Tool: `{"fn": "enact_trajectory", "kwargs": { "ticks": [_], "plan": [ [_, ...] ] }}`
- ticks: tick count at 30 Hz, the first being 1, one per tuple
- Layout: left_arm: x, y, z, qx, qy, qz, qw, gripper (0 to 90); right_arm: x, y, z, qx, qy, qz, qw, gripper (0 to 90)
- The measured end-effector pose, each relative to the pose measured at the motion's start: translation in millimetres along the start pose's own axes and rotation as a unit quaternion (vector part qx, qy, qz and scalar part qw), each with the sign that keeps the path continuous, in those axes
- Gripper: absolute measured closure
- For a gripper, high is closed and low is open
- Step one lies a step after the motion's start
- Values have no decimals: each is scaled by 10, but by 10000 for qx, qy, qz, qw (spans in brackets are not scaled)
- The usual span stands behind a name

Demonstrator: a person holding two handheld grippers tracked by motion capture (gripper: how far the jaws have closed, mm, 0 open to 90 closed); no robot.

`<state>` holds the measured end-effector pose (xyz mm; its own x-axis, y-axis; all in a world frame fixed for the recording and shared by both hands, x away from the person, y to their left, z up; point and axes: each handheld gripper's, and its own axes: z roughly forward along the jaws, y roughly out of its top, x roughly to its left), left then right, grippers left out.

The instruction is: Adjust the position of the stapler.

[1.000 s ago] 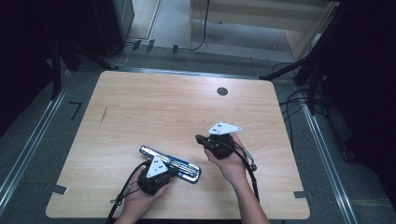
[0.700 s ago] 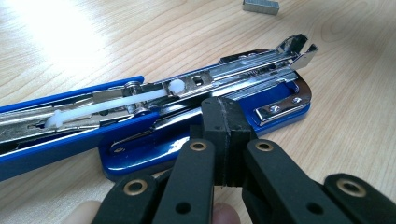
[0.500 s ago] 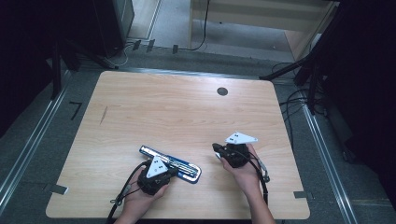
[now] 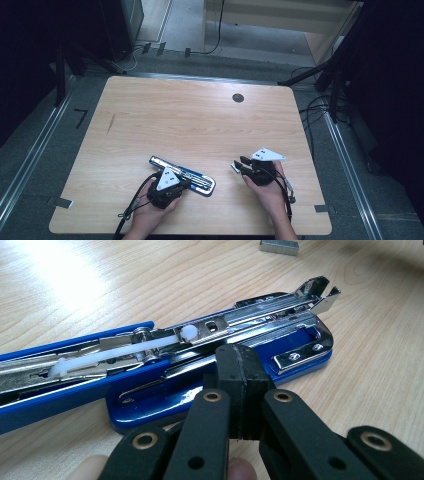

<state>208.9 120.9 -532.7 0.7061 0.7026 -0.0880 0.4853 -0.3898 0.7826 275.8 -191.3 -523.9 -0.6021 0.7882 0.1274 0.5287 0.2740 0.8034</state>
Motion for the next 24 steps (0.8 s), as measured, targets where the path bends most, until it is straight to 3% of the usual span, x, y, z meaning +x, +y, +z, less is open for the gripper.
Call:
{"fn": "enact_trajectory", "kwargs": {
  "ticks": [24],
  "plan": [
    [4, 1, 1, -5, -6, 23, 10000, 900, -27, -135, -27, -24, -101, 170, 9998, 621]
  ]
}}
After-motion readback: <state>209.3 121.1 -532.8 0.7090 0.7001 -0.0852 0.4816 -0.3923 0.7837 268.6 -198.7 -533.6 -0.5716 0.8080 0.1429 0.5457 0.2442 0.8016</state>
